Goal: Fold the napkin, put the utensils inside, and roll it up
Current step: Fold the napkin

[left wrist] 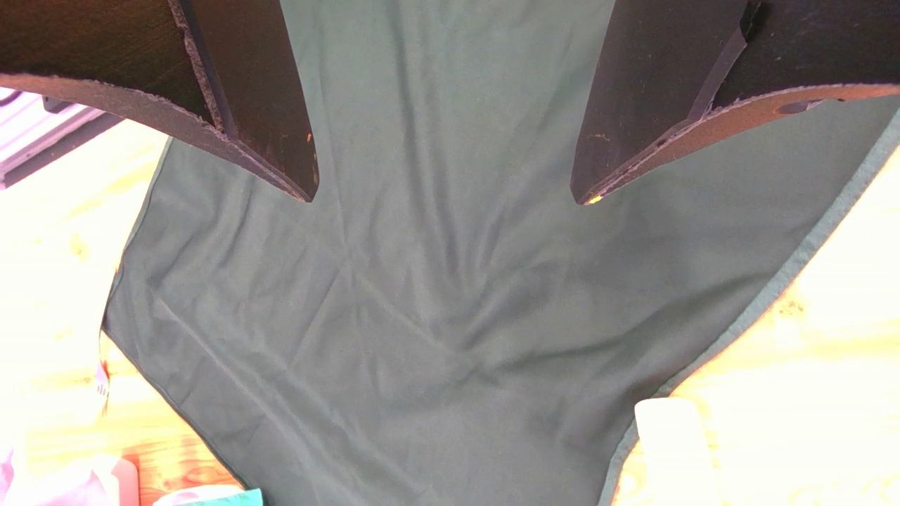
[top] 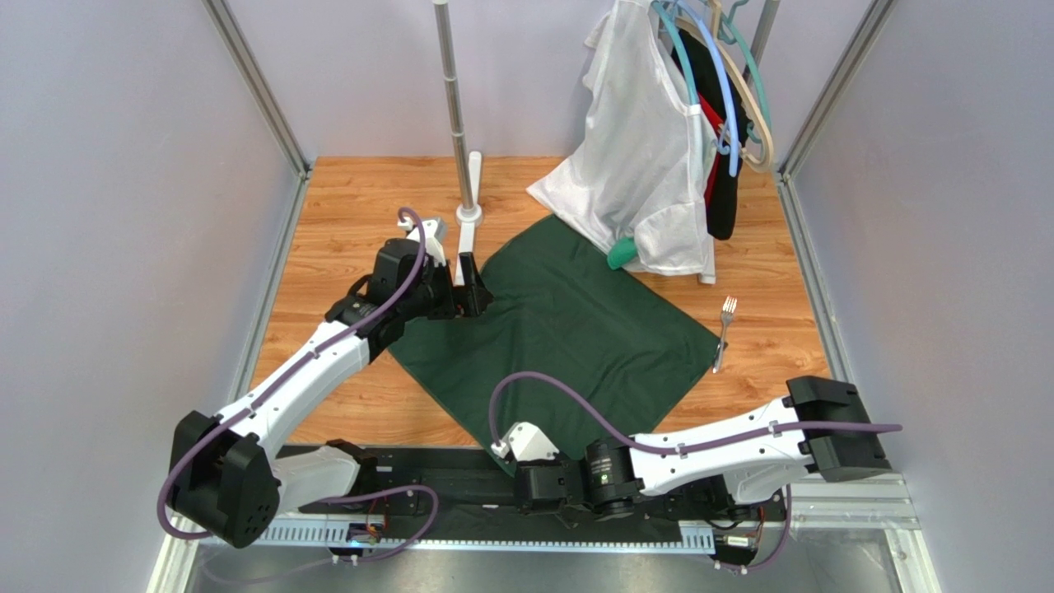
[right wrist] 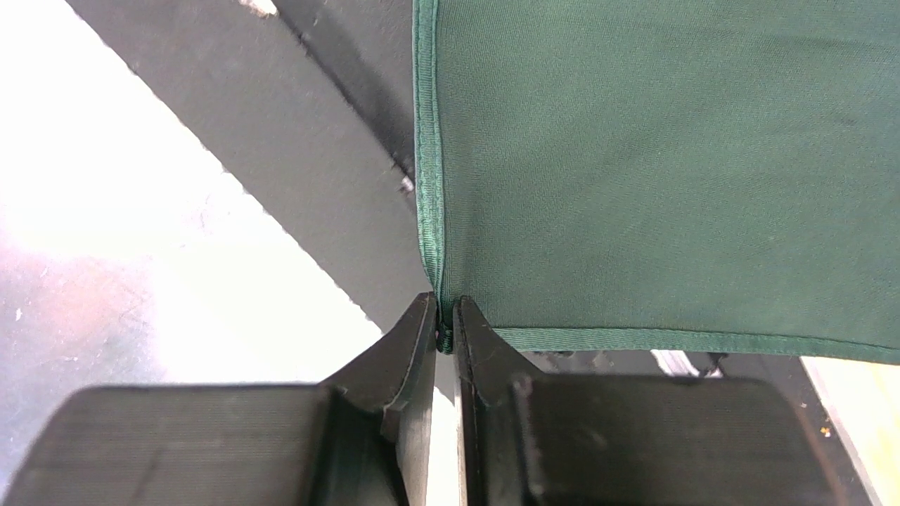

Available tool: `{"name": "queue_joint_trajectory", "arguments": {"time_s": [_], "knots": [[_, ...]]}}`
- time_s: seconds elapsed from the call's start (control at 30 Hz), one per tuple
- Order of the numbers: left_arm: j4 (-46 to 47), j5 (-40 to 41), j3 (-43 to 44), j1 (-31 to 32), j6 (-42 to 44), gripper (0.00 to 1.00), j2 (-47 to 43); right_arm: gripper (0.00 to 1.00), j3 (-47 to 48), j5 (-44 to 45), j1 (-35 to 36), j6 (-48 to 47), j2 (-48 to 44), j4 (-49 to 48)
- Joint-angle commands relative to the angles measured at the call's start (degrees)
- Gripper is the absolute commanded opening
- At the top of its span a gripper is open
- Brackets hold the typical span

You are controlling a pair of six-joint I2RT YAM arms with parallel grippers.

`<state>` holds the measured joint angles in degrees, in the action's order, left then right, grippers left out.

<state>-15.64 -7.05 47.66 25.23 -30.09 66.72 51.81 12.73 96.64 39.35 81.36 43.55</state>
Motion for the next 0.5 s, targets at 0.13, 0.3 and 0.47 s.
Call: {"name": "queue_joint_trajectory", "arguments": {"time_s": [0.13,0.3,0.47], "knots": [[-1.1,-0.9,1.0,-0.4,0.3,0.99,-2.6,0.13,4.3,0.2,3.2,4.2,1.2,3.6],[-1.8,-0.9,0.9,-0.4,0.2,0.99,-3.7,0.12,5.4,-2.7,5.1,5.6,0.4,2.1],[-2.6,-0.7,0.9,-0.4,0.2,0.99,-4.3,0.11,6.4,-1.1,5.6,6.4,0.3,4.4]]}}
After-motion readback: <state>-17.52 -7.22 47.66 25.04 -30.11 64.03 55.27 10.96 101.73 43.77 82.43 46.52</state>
